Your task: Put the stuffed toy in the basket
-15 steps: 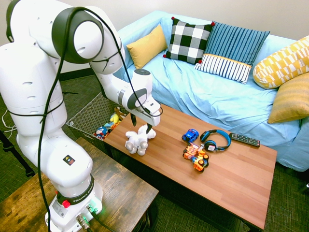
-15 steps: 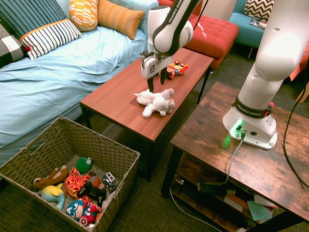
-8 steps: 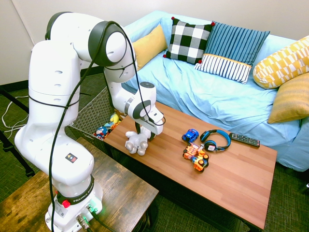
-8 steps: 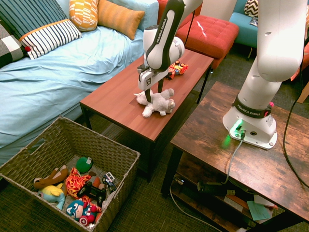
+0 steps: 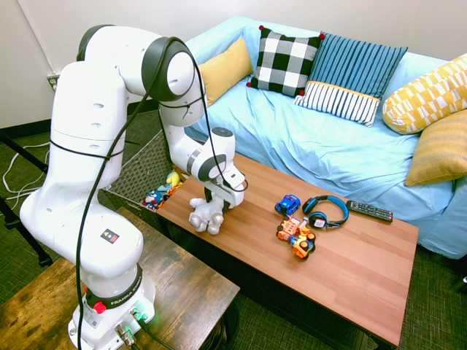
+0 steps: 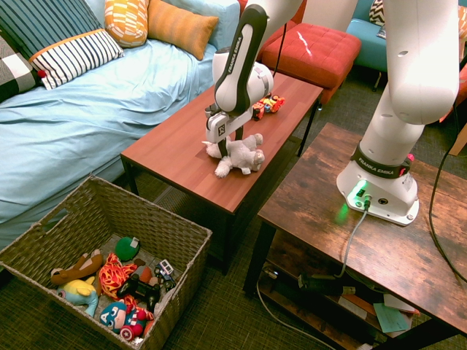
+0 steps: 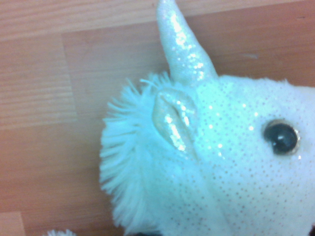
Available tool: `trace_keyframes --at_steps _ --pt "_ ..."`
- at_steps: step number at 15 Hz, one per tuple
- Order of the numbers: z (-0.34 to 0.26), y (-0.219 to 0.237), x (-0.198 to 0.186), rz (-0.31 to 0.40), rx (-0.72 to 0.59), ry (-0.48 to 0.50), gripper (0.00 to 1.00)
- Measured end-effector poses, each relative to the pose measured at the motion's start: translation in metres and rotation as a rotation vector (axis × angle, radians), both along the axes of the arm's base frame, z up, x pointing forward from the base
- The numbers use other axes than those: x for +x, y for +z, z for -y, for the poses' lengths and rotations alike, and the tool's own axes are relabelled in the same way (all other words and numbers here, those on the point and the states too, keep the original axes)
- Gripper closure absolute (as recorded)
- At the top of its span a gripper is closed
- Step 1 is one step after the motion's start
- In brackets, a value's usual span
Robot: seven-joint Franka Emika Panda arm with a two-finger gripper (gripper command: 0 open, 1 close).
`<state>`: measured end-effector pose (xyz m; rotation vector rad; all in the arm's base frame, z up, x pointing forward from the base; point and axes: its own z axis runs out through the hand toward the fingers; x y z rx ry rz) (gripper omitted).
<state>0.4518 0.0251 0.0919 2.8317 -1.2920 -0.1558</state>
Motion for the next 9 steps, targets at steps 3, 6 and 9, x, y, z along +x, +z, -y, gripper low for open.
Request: trace_keyframes --at_steps 3,6,9 --pt "0.001 0.000 0.000 0.000 0.003 0.003 1.00" --pt "0.000 0.008 0.005 0.011 0.008 0.006 1.00" --pt "-0.015 0.038 0.018 0.017 0.011 0.032 1.00"
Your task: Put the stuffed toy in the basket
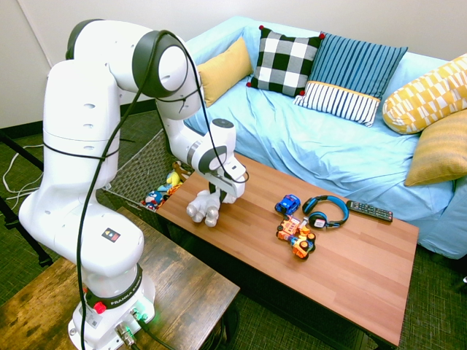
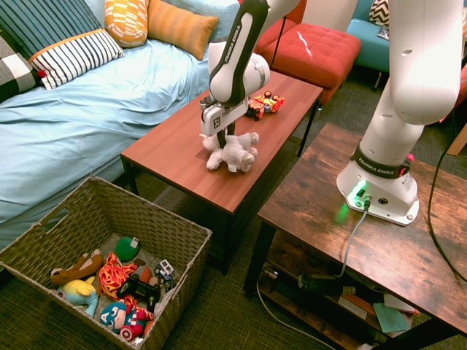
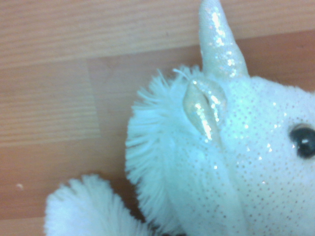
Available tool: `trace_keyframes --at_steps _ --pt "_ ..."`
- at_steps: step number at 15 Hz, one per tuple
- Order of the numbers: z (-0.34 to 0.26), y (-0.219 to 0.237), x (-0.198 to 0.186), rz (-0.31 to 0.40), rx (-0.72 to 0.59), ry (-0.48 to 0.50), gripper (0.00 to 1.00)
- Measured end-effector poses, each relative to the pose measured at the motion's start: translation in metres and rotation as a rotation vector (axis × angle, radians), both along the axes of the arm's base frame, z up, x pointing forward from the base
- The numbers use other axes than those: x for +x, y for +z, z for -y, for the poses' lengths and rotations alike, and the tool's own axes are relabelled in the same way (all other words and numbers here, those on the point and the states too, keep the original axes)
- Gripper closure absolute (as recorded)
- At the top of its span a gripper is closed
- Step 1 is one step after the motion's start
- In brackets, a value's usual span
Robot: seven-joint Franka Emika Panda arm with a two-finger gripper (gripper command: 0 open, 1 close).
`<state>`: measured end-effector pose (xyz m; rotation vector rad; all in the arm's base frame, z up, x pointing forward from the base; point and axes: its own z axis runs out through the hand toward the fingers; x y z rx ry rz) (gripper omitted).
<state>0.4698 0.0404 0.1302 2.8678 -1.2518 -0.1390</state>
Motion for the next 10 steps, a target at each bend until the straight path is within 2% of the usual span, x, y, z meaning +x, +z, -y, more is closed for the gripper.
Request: trace_keyframes --at_steps 5,7,10 --pt "-0.072 0.078 0.041 0.041 -0.041 0.076 1.00" --pt "-0.116 0.085 0.053 0.047 -0.047 0.117 1.00" --pt "-0.192 0.070 0.063 0.039 -0.042 0.184 1.00"
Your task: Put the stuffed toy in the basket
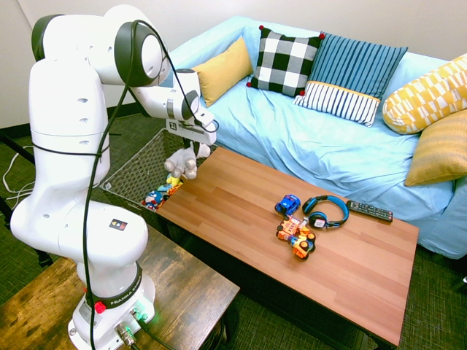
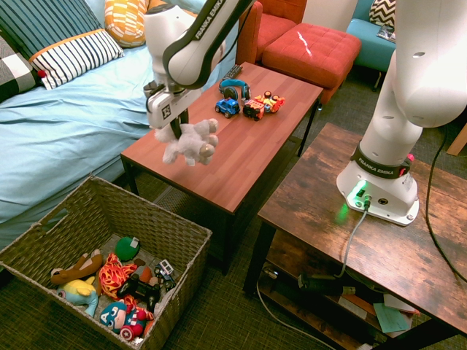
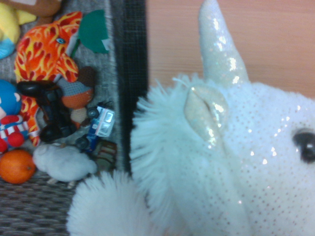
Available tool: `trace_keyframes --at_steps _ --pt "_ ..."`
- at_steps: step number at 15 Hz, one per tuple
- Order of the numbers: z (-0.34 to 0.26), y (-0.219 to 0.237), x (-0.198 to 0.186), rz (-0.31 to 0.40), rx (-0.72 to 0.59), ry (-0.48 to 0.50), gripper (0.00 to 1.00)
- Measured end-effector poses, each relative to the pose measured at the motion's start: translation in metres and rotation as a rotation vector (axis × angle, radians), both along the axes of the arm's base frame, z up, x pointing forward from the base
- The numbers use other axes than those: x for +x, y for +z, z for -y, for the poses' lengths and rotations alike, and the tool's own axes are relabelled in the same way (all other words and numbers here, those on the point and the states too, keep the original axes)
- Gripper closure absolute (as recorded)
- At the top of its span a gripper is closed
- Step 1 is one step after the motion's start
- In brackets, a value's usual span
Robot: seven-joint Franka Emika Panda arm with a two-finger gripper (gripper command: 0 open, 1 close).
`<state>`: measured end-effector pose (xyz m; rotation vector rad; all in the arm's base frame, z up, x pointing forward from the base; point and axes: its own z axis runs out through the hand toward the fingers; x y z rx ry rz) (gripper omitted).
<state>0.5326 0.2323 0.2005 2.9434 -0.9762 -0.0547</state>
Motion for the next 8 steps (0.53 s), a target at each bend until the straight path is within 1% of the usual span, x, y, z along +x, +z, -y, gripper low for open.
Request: trace_keyframes --at_steps 5,8 --pt "-0.105 -0.019 0.015 -0.008 0.031 0.114 1.00" --pt "-0.159 -0.050 0.016 -0.033 0.034 0.168 1.00"
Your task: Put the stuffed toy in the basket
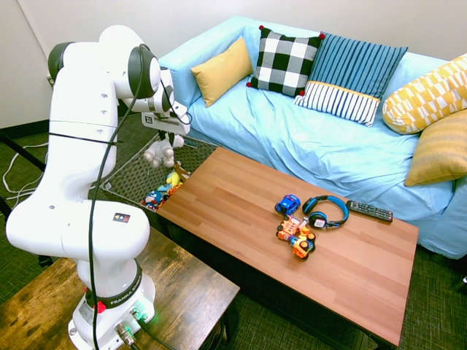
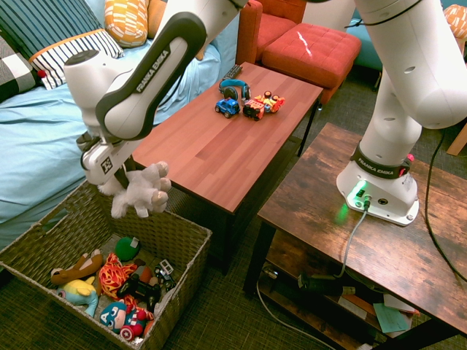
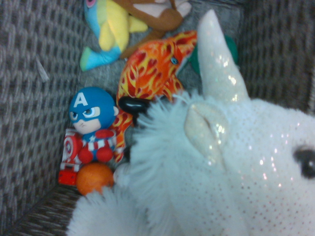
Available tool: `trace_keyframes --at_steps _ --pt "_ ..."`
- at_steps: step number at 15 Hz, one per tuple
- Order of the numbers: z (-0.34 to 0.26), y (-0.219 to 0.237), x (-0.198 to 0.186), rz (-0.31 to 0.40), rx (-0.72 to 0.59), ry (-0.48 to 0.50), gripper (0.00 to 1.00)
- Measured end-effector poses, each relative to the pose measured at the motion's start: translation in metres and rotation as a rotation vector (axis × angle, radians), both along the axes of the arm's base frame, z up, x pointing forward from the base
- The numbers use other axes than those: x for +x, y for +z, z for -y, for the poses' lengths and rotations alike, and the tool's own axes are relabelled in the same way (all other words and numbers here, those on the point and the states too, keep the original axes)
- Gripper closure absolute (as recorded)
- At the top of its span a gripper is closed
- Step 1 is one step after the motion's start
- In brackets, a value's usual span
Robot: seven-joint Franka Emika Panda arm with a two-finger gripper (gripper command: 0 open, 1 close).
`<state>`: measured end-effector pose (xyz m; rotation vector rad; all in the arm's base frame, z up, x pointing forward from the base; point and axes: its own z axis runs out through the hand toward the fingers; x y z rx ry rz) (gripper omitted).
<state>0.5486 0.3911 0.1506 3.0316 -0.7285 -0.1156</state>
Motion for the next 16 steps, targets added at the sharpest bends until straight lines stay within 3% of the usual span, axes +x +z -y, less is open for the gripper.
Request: trace_keyframes --at_steps 1,7,16 --pt "-0.012 -0.011 0.000 -0.009 0.005 0.011 0.00" --pt "-0.031 -0.050 -0.002 -0.062 0.035 0.019 0.00" --pt "-0.027 -0.051 0.012 -0.047 0.034 0.000 0.00"
